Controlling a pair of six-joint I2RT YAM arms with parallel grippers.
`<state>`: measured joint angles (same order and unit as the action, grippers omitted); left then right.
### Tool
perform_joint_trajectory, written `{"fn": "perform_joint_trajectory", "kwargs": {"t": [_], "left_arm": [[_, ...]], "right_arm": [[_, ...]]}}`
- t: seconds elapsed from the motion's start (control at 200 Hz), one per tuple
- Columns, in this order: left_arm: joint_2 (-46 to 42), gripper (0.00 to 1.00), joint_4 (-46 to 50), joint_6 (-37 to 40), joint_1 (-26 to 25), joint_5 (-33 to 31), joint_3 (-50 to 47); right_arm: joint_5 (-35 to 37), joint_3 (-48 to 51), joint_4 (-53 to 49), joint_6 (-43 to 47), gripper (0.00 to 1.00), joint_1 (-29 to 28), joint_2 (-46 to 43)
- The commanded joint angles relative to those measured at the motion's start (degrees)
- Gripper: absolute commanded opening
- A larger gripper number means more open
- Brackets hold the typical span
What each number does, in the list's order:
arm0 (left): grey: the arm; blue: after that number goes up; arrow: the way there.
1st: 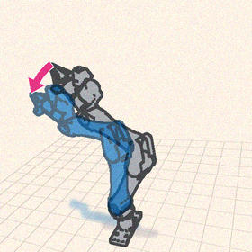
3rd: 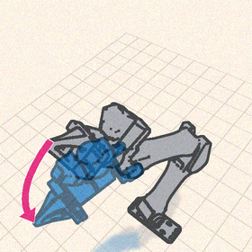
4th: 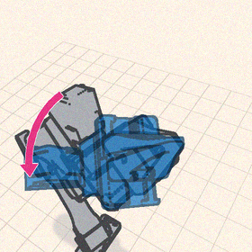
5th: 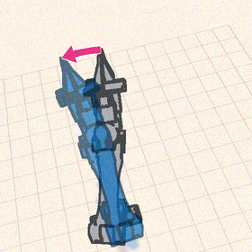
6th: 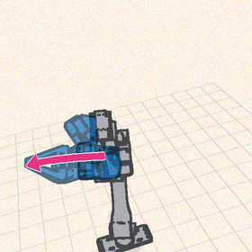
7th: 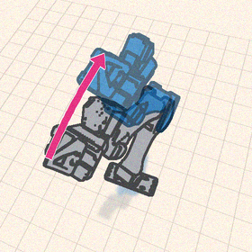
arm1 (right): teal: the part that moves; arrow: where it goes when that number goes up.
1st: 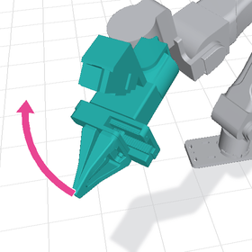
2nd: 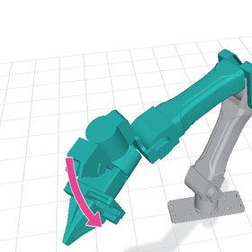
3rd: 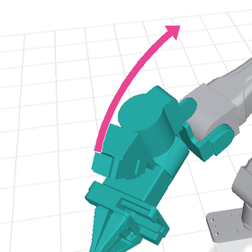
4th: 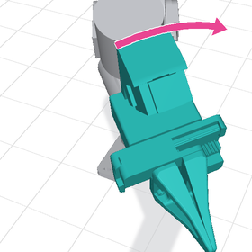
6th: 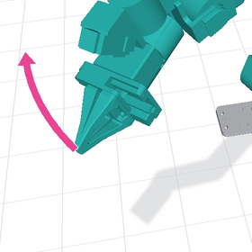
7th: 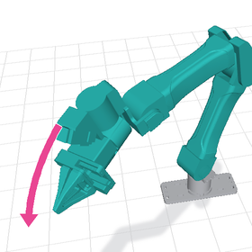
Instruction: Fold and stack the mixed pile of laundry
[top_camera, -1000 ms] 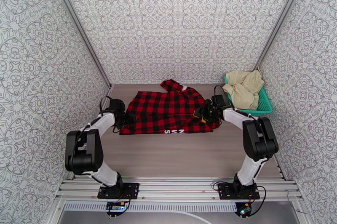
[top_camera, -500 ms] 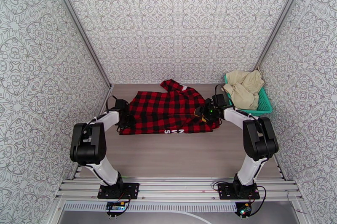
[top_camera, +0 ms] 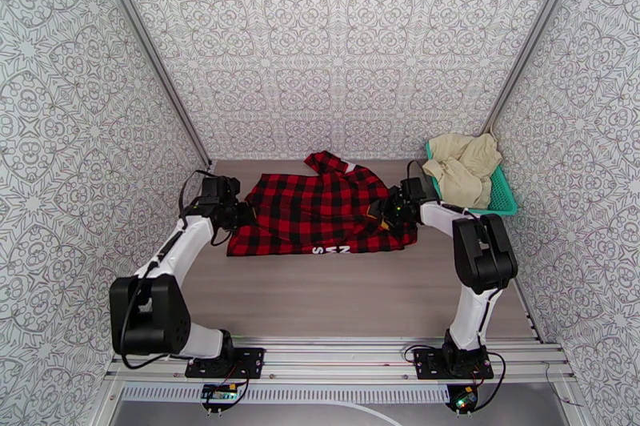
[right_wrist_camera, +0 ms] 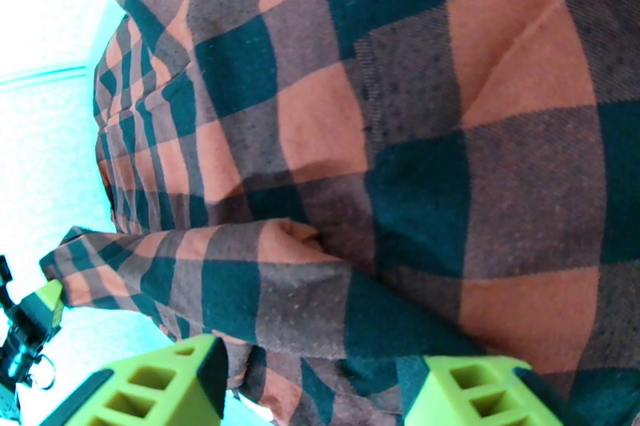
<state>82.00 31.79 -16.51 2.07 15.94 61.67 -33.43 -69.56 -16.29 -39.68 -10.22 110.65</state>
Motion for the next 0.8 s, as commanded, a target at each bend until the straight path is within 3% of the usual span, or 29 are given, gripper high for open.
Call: {"fn": "perform_joint_trajectory", "kwargs": {"t": [0.0,0.28,0.645,0.79], "left_arm": [[-2.5,0.0,2.3,-1.5,-0.8,4.6,3.0],[-8.6,0.0,3.8,-2.9,-1.0,6.7,7.1],[-8.5,0.0,3.6,-4.5,-1.4,9.8,9.0],[-10.4,0.0,-3.3,2.3,-2.9,14.1,5.7]], "right_arm": [[0.9,-0.6,0.6,-0.3,0.61,0.6,0.6],[0.8,-0.1,0.5,-0.1,0.61,0.9,0.3],[0.4,0.7,0.6,0.1,0.61,1.0,0.2],[-0.8,1.4,2.1,-0.5,0.61,1.3,-0.3]]}}
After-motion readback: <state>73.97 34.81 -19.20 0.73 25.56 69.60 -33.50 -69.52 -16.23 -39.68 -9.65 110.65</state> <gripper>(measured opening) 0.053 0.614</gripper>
